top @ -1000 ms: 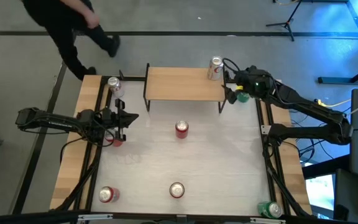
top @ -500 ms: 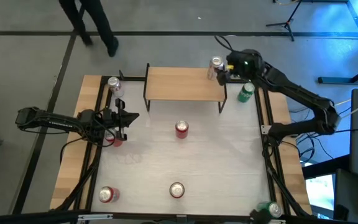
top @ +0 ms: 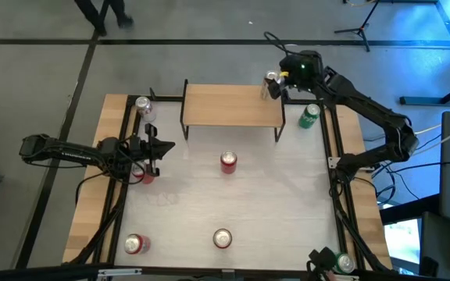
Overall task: Place canned beverage on shelf
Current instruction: Put the right white soda can on the shelf
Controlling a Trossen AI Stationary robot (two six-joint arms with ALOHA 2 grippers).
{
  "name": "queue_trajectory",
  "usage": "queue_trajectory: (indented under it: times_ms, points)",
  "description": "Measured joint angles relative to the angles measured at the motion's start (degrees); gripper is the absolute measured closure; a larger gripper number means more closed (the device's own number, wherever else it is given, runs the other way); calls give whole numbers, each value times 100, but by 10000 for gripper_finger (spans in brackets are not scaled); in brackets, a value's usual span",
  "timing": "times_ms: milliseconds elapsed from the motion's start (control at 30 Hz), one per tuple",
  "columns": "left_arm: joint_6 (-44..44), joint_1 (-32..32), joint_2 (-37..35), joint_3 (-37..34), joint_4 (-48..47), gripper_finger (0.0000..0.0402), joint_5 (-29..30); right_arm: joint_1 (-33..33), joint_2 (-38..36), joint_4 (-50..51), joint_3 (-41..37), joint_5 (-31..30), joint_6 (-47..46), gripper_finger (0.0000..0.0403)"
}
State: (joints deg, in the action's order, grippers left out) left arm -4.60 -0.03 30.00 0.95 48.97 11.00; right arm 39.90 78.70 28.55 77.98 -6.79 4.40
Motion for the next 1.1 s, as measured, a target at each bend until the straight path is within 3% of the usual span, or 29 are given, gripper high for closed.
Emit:
queue_trajectory:
  times_ms: [267,600,1100]
  points:
    - [101,1,0,0,-4,399,-10,0,11,342,77,225,164,6]
    - [98,2,0,0,-4,399,-13,-11,362,116,-11,-734,-419,6]
    - [98,1,0,0,-2,399,-15,-11,727,294,-11,-340,-415,6]
